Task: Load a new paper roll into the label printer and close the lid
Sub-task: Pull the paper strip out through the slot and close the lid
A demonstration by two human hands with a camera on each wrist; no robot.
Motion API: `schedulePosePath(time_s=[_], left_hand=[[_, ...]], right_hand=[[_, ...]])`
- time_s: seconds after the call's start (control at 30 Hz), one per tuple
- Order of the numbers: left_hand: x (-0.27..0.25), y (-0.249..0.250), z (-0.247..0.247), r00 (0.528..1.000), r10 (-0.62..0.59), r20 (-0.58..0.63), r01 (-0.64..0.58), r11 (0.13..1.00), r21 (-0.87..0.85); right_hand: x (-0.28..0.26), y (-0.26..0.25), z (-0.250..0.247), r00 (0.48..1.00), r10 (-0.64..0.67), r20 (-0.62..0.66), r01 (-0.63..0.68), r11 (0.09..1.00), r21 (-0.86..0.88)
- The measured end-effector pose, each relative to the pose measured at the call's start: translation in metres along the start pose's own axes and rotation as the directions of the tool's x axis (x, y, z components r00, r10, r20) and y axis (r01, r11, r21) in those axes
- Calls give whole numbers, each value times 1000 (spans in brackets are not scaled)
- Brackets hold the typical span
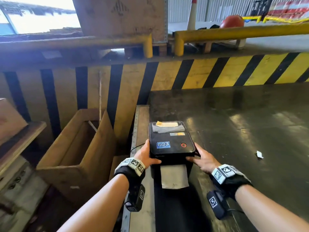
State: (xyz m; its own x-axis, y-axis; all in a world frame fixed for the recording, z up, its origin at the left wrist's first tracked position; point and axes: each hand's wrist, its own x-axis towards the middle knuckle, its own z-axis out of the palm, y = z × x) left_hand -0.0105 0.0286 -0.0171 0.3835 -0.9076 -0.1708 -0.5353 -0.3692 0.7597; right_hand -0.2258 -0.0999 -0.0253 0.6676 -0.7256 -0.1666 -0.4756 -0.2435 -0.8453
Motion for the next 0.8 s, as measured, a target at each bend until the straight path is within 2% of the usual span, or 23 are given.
schedulePosePath(time_s=[0.17, 0.3, 0.53, 0.8], left_hand=[[0, 3, 3, 997, -73, 8, 73, 988, -139], [7, 3, 11, 990, -133, -51, 120, 972, -203], [3, -4, 24, 996, -82, -41, 61, 925, -376], [5, -10, 30, 996, -62, -66, 24, 886, -463]], right_hand=[[-2, -14, -3, 998, 55, -25, -58, 992, -111], [17, -11, 3, 991, 126, -43, -131, 979, -155], [22, 13, 19, 997, 68, -45, -67, 998, 16], [29, 22, 21, 998, 30, -53, -24, 994, 111]])
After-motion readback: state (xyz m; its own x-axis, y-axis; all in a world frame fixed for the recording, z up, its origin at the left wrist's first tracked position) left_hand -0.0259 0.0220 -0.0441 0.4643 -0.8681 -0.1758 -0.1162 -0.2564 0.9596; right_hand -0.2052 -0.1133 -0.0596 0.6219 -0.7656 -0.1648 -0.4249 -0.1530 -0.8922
